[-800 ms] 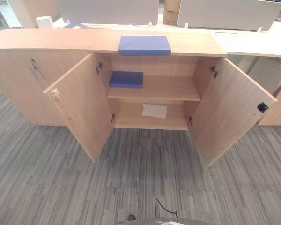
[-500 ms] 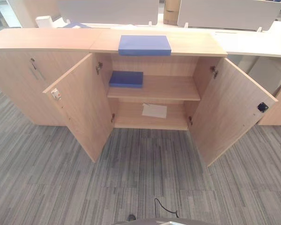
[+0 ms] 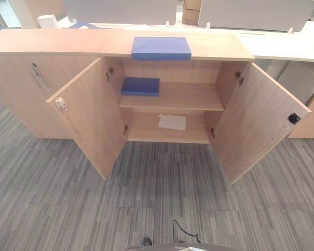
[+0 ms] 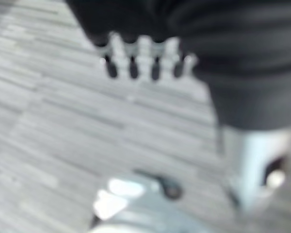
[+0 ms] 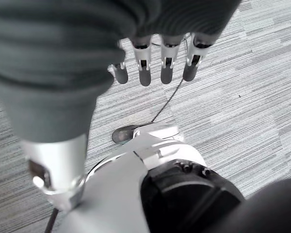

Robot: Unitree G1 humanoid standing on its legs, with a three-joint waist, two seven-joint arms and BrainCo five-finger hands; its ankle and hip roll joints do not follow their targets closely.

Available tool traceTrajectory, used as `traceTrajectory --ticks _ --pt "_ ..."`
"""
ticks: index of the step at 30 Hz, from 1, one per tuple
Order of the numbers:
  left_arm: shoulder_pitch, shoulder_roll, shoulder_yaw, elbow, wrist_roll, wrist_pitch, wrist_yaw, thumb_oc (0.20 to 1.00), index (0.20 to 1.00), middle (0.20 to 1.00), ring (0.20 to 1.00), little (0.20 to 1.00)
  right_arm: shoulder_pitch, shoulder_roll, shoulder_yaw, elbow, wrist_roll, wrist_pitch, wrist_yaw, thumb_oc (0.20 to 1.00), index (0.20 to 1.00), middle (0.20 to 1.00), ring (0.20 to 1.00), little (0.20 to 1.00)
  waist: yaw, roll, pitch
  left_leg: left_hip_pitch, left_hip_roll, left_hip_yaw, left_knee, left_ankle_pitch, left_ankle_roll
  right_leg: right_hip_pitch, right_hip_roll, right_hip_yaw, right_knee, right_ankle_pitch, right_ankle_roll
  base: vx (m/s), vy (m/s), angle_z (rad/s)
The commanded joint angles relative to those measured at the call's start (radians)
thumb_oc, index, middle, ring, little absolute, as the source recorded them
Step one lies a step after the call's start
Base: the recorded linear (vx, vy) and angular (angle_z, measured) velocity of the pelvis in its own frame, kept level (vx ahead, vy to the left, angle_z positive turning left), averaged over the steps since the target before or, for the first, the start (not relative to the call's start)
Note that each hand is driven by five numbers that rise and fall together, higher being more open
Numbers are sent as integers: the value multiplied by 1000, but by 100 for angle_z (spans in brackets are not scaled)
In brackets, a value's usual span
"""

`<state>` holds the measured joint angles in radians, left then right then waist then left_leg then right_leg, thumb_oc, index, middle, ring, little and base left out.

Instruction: Put the empty folder in the office cabinet

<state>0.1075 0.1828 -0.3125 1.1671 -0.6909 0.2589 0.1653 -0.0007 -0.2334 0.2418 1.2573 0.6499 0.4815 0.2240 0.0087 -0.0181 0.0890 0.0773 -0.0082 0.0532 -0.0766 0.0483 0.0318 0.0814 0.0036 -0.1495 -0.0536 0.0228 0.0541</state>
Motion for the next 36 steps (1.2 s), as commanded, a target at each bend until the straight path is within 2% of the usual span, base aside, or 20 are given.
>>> traceTrajectory --ticks 1,36 --pt "-57 13 2 33 3 4 7 1000 1000 1000 1000 1000 -29 28 69 3 23 32 -1 1000 1000 1000 1000 1000 3 -25 11 -1 -72 17 -11 -77 18 5 -2 6 -34 16 38 0 0 0" --pt "-63 10 3 47 19 40 4 1000 1000 1000 1000 1000 -33 30 71 11 0 43 7 1000 1000 1000 1000 1000 -1 -21 7 6 -61 20 -11 -75 10 16 5 0 -34 5 29 2 -3 0"
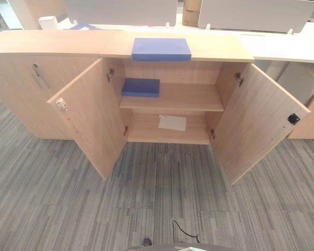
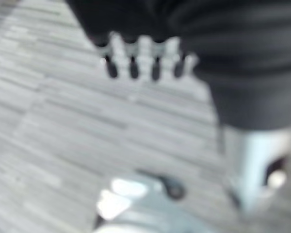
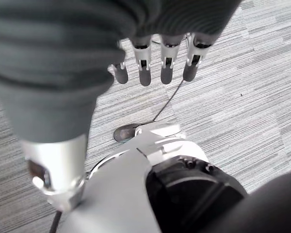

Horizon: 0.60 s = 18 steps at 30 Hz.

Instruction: Put the empty folder in the office cabinet

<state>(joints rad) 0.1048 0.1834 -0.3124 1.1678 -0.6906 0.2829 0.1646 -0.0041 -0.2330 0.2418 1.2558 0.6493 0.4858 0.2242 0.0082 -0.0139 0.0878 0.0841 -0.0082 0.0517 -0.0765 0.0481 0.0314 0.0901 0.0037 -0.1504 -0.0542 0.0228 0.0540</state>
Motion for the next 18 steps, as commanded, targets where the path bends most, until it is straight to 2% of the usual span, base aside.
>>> traceTrajectory --ticks 1,17,18 --pt "-60 11 4 46 20 17 4 1000 1000 1000 1000 1000 -29 30 72 12 1 39 6 1000 1000 1000 1000 1000 -1 -25 8 0 -60 22 -11 -75 10 8 5 1 -33 5 28 24 -35 0" --pt "-46 18 22 46 33 2 -12 1000 1000 1000 1000 1000 -37 14 67 17 -7 51 17 1000 1000 1000 1000 1000 2 -18 22 8 -46 18 -11 -68 0 21 17 -11 -33 -12 11 39 -43 1" --pt "-47 14 29 49 65 -28 -19 1000 1000 1000 1000 1000 -40 10 61 24 -30 45 24 1000 1000 1000 1000 1000 1 -17 31 14 -37 15 4 -62 -9 29 17 -10 -33 -16 0 146 -99 1"
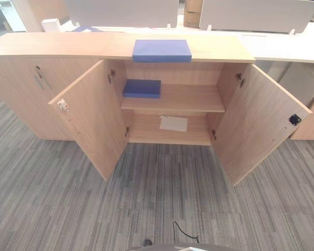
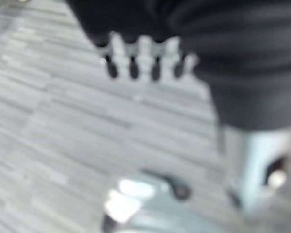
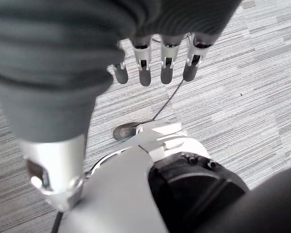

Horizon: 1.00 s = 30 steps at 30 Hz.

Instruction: Put the empty folder in the office cabinet

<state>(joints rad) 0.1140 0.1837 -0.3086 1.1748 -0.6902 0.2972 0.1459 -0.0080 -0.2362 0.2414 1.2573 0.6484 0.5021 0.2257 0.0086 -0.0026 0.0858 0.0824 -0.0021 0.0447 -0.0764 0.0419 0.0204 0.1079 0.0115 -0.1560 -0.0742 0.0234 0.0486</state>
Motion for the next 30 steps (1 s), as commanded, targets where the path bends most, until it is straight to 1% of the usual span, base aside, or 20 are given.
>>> traceTrajectory --ticks 1,3,5,6,7,9,10,12,14,17,19,20,23,26,27,29,30 --pt "-57 13 25 42 65 -43 0 1000 1000 1000 1000 1000 -37 13 62 22 -29 29 23 1000 1000 1000 1000 1000 1 -29 33 15 -43 22 4 -56 2 12 9 -5 -13 -16 6 134 -88 0" --pt "-67 8 22 37 80 -54 -2 1000 1000 1000 1000 1000 -46 0 58 21 -42 29 19 1000 1000 1000 1000 1000 -1 -37 53 -33 -44 41 119 -84 0 11 -6 -9 -6 -10 -6 3 -5 -3" --pt "-77 4 17 33 81 -55 3 1000 1000 1000 1000 1000 -52 -10 56 21 -48 34 15 1000 1000 1000 1000 1000 0 -42 74 -81 -45 53 199 -99 -5 9 -16 -9 8 -8 -12 0 0 0" --pt "-77 4 17 33 81 -55 3 1000 1000 1000 1000 1000 -52 -10 56 21 -48 34 15 1000 1000 1000 1000 1000 0 -42 74 -81 -45 53 199 -99 -5 9 -16 -9 8 -8 -12 57 0 4" --pt "-83 -4 17 34 93 -50 5 1000 1000 1000 1000 1000 -55 -17 50 26 -54 34 20 1000 1000 1000 1000 1000 1 -42 94 -143 -34 69 266 -64 -19 16 -16 2 17 -9 -16 89 16 -2" --pt "-81 -15 19 37 93 -47 11 1000 1000 1000 1000 1000 -60 -20 44 30 -66 41 28 1000 1000 1000 1000 1000 4 -33 104 -175 -30 79 241 -30 -29 28 -6 19 18 -17 -16 198 49 8" --pt "-75 -19 21 43 101 -42 15 1000 1000 1000 1000 1000 -63 -22 38 36 -82 43 37 1000 1000 1000 1000 1000 11 -24 109 -199 -27 85 194 14 -41 46 7 33 11 -24 -18 267 60 8" --pt "-69 -25 22 55 107 -48 15 1000 1000 1000 1000 1000 -61 -21 35 40 -91 41 42 1000 1000 1000 1000 1000 20 -17 111 -229 -19 91 154 58 -54 66 16 36 4 -32 -21 241 37 -9" --pt "-63 -27 24 69 115 -50 13 1000 1000 1000 1000 1000 -54 -19 33 50 -96 33 53 1000 1000 1000 1000 1000 35 -6 109 -271 -2 96 80 123 -77 97 29 39 1 -46 -26 282 39 -13" --pt "-52 -31 26 84 124 -53 14 1000 1000 1000 1000 1000 -48 -16 37 63 -87 21 65 1000 1000 1000 1000 1000 52 -1 105 -295 0 87 29 140 -86 129 32 48 8 -68 -26 298 66 -10" --pt "-45 -32 42 93 124 -47 19 1000 1000 1000 1000 1000 -52 -8 44 78 -87 18 60 1000 1000 1000 1000 1000 61 -2 83 -278 -8 109 8 119 -68 150 26 56 3 -88 -18 255 81 -38" --pt "-45 -32 42 93 124 -47 19 1000 1000 1000 1000 1000 -52 -8 44 78 -87 18 60 1000 1000 1000 1000 1000 61 -2 83 -278 -8 109 8 119 -68 150 26 56 3 -88 -18 222 89 -43" --pt "-45 -25 49 108 120 -46 21 1000 1000 1000 1000 1000 -54 9 42 102 -78 0 45 1000 1000 1000 1000 1000 67 0 58 -243 -28 128 5 86 -31 168 11 51 20 -123 -11 277 116 -55" --pt "-55 -6 50 114 131 -38 17 1000 1000 1000 1000 1000 -59 24 33 115 -62 -15 47 1000 1000 1000 1000 1000 68 5 31 -200 -58 112 -3 59 11 165 -16 33 62 -145 5 270 147 -38" --pt "-64 6 45 118 140 -35 10 1000 1000 1000 1000 1000 -62 32 30 116 -39 -27 34 1000 1000 1000 1000 1000 66 13 23 -177 -71 91 -11 46 30 150 -34 15 111 -159 11 220 149 -28" --pt "-72 17 42 121 152 -34 2 1000 1000 1000 1000 1000 -64 36 25 113 -11 -38 23 1000 1000 1000 1000 1000 62 18 16 -163 -82 78 -11 37 44 131 -57 -12 174 -153 20 181 147 -13" --pt "-76 21 37 122 155 -37 -2 1000 1000 1000 1000 1000 -68 38 19 112 -1 -47 19 1000 1000 1000 1000 1000 62 21 13 -155 -90 74 -11 34 55 107 -89 -38 240 -116 40 168 192 1"
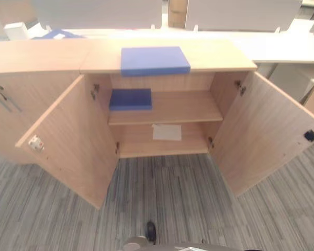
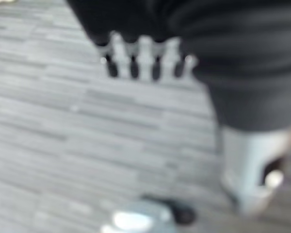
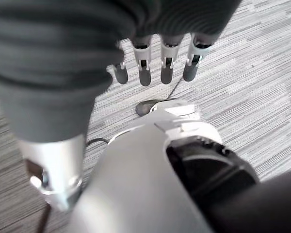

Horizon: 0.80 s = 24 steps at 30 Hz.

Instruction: Put the empty folder in the office cabinet

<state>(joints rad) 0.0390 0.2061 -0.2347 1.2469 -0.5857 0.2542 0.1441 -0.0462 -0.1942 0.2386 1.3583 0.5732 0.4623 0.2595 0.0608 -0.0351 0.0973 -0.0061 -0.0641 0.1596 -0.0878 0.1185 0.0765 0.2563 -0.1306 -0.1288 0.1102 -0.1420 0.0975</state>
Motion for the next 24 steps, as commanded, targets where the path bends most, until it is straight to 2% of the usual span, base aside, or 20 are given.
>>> traceTrajectory --ticks 1,3,4,5,7,8,11,12,14,15,19,20,24 --pt "-9 2 -38 53 57 5 -5 1000 1000 1000 1000 1000 -33 -5 12 5 74 -12 -17 1000 1000 1000 1000 1000 12 62 1 -57 -35 -35 1 -50 9 -65 -11 -114 162 118 3 205 186 14" --pt "-16 4 -36 58 77 0 -6 1000 1000 1000 1000 1000 -34 -5 0 0 75 -28 -25 1000 1000 1000 1000 1000 8 62 8 -26 -55 -41 2 -77 18 -107 -87 -133 309 184 27 177 153 17" --pt "-16 4 -36 58 77 0 -6 1000 1000 1000 1000 1000 -34 -5 0 0 75 -28 -25 1000 1000 1000 1000 1000 8 62 8 -26 -55 -41 2 -77 18 -107 -87 -133 309 184 27 155 145 5" --pt "-23 3 -31 72 81 -16 -5 1000 1000 1000 1000 1000 -36 -7 -9 2 77 -35 -21 1000 1000 1000 1000 1000 3 75 24 15 -54 -39 1 -98 23 -167 -149 -148 391 213 34 149 68 7" --pt "-25 11 -31 64 83 -10 -4 1000 1000 1000 1000 1000 -30 1 -11 3 144 -49 -32 1000 1000 1000 1000 1000 -11 91 39 64 -35 -39 1 -118 14 -238 -166 -159 353 212 33 159 -52 0" --pt "-27 17 -33 61 86 -5 -4 1000 1000 1000 1000 1000 -31 0 -16 1 172 -47 -33 1000 1000 1000 1000 1000 -21 102 45 71 -15 -39 1 -112 12 -272 -155 -169 295 237 14 84 -167 -2" --pt "-33 29 -38 55 84 10 0 1000 1000 1000 1000 1000 -31 1 -22 1 186 -48 -29 1000 1000 1000 1000 1000 -36 95 56 95 2 -57 1 -132 0 -305 -143 -145 179 265 24 126 -280 40" --pt "-38 38 -32 60 99 25 3 1000 1000 1000 1000 1000 -26 1 -32 1 149 -48 -19 1000 1000 1000 1000 1000 -60 68 60 122 21 -83 1 -167 -26 -344 -125 -89 -34 321 58 219 -369 51" --pt "-34 40 -32 62 103 30 5 1000 1000 1000 1000 1000 -22 2 -40 2 130 -45 -16 1000 1000 1000 1000 1000 -73 60 65 146 33 -92 1 -188 -40 -363 -115 -65 -83 339 72 232 -313 32" --pt "-32 39 -32 64 108 31 7 1000 1000 1000 1000 1000 -17 -1 -45 2 129 -40 -17 1000 1000 1000 1000 1000 -78 52 60 149 37 -98 1 -193 -41 -343 -94 -47 -107 323 76 221 -240 32" --pt "-13 29 -17 77 111 20 9 1000 1000 1000 1000 1000 -1 -11 -54 13 107 -28 -16 1000 1000 1000 1000 1000 -82 33 33 155 57 -92 1 -196 -58 -277 -51 -46 -183 295 83 205 -214 38" --pt "-2 21 3 80 132 14 -1 1000 1000 1000 1000 1000 7 -19 -54 14 98 -26 -24 1000 1000 1000 1000 1000 -81 21 18 161 72 -84 1 -195 -70 -246 -23 -34 -197 270 69 230 -222 10" --pt "3 8 5 85 122 1 0 1000 1000 1000 1000 1000 2 -36 -49 6 87 -20 -35 1000 1000 1000 1000 1000 -81 9 10 168 96 -72 1 -185 -84 -220 15 -20 -197 239 41 149 -165 8"
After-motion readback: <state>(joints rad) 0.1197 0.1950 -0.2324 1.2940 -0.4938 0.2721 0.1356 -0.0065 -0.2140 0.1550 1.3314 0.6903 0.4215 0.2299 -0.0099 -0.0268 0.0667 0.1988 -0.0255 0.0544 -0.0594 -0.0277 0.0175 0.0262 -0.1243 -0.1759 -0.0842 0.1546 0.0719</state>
